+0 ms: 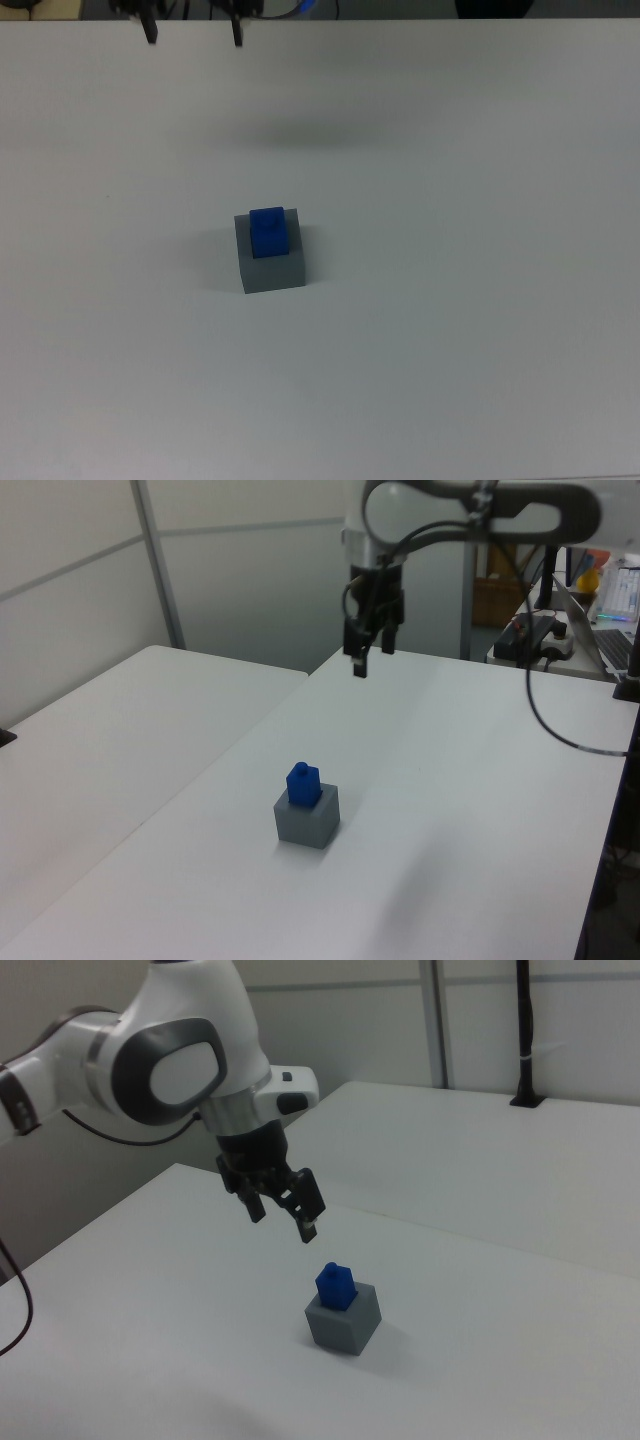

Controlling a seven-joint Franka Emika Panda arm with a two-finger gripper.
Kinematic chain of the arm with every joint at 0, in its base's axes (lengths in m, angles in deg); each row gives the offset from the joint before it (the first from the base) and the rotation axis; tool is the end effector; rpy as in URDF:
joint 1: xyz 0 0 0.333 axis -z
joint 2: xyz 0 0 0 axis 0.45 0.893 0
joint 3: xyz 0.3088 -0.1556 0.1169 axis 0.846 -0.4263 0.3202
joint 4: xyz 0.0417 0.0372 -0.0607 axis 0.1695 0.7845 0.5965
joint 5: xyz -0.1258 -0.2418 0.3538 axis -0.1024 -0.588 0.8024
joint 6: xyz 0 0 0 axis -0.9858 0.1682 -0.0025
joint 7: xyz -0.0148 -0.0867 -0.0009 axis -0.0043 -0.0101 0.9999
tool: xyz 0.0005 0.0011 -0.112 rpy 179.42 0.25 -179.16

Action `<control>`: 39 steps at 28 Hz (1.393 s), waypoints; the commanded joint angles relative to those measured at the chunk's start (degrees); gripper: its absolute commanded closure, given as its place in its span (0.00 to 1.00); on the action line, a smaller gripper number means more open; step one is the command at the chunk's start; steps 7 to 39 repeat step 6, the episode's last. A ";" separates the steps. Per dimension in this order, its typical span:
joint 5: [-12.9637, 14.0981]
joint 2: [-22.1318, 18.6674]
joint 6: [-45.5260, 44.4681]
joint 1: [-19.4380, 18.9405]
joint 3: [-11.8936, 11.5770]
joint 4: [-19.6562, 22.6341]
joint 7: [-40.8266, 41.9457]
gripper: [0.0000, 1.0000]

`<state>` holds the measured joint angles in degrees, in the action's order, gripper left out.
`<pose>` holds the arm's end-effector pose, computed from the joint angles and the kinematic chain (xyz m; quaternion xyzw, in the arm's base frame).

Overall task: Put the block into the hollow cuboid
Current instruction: 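Open the gripper and raise it away from the grey cube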

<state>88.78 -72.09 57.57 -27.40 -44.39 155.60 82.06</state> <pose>0.6095 -0.0489 0.6778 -0.9992 0.0188 -0.0342 0.0061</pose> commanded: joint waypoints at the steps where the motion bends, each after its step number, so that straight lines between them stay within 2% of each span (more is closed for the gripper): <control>1: 1.14 -4.07 -0.61 -0.22 -0.35 4.87 -1.08 0.00; 39: 1.05 -3.81 -0.26 -0.22 -0.26 4.78 -2.58 0.00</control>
